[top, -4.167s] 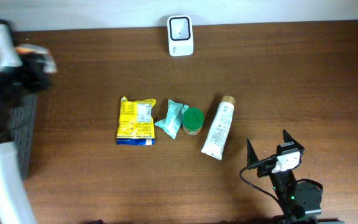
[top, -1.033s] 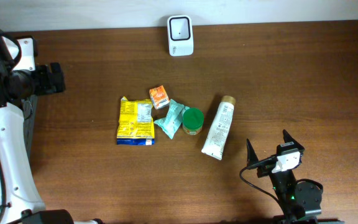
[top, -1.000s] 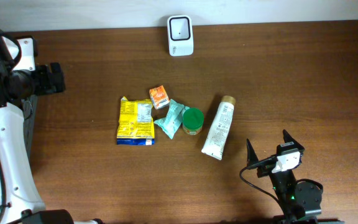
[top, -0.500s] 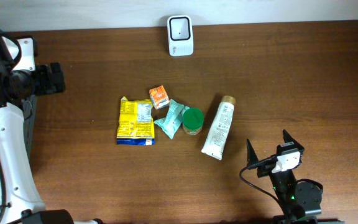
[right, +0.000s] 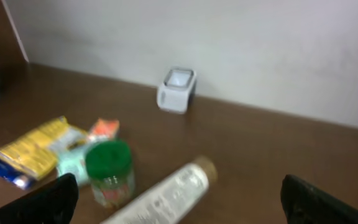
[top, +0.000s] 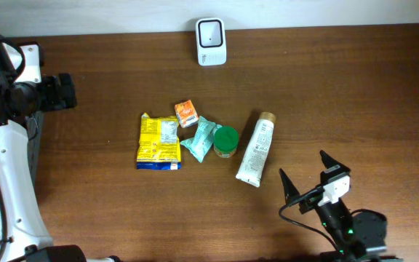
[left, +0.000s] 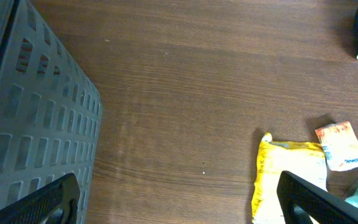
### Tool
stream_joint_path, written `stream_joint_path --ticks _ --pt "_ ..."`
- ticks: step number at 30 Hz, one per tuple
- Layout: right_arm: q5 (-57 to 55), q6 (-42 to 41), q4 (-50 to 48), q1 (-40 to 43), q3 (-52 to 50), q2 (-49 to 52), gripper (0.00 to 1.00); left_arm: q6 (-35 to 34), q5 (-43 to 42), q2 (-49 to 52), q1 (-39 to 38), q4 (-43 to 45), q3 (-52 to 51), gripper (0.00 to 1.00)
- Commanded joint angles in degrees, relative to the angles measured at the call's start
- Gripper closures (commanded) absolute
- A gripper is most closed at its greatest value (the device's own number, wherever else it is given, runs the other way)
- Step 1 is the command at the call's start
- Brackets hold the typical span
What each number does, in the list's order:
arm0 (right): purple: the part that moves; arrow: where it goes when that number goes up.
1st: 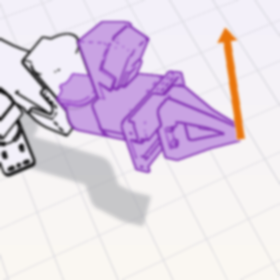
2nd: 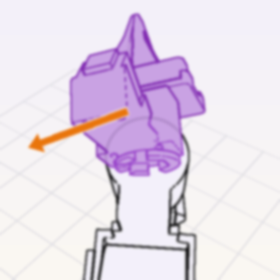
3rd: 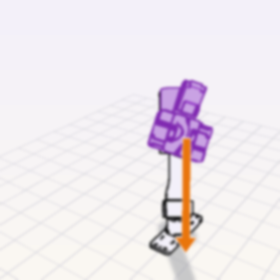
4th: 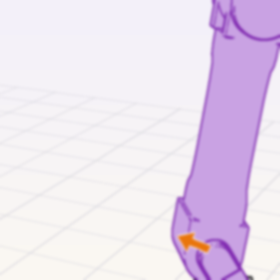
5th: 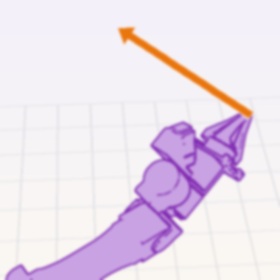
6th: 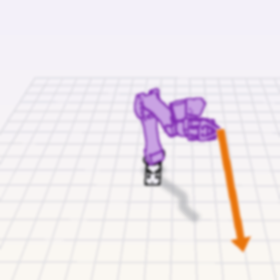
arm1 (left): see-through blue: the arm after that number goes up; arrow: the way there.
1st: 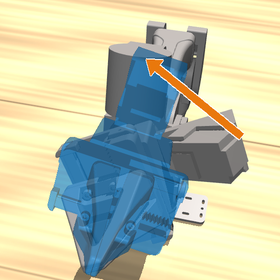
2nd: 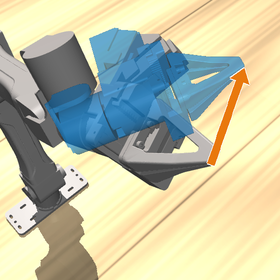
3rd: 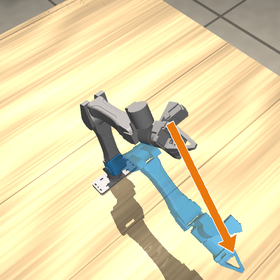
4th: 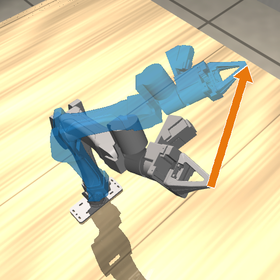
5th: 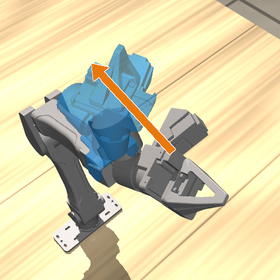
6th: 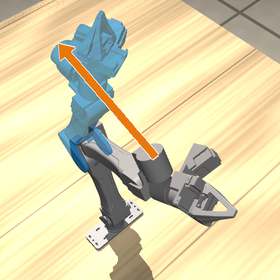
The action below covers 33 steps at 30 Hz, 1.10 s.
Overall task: Scan the item barcode
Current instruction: 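Move the right gripper left and grasp the white tube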
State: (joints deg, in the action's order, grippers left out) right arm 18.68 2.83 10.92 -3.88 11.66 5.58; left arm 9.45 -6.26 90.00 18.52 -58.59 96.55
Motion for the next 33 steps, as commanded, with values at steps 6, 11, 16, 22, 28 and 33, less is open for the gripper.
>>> stream_joint_path --ticks 6,11,16,22,28,33 --pt "5.35 -0.7 21.81 0.2 29.07 21.9 0.02 0.94 -1.05 0.42 0.31 -0.07 0.22 0.01" --pt "7.06 -0.09 36.37 0.2 42.64 34.03 0.02 0.94 -1.03 0.39 0.31 -0.07 0.22 0.01" --pt "10.78 5.42 48.0 0.22 53.79 46.75 0.02 0.94 -1.05 0.39 0.31 -0.07 0.22 0.01" --pt "13.35 8.07 51.82 0.2 56.5 56.41 0.02 0.94 -1.03 0.39 0.31 -0.07 0.22 0.01" --pt "14.64 8.09 53.35 0.22 56.5 62.79 0.09 0.94 -1.03 0.39 0.31 -0.07 0.22 0.01" --pt "9.33 1.75 52.94 0.55 56.5 68.46 0.21 0.94 -1.03 0.39 0.31 -0.07 0.22 0.01"
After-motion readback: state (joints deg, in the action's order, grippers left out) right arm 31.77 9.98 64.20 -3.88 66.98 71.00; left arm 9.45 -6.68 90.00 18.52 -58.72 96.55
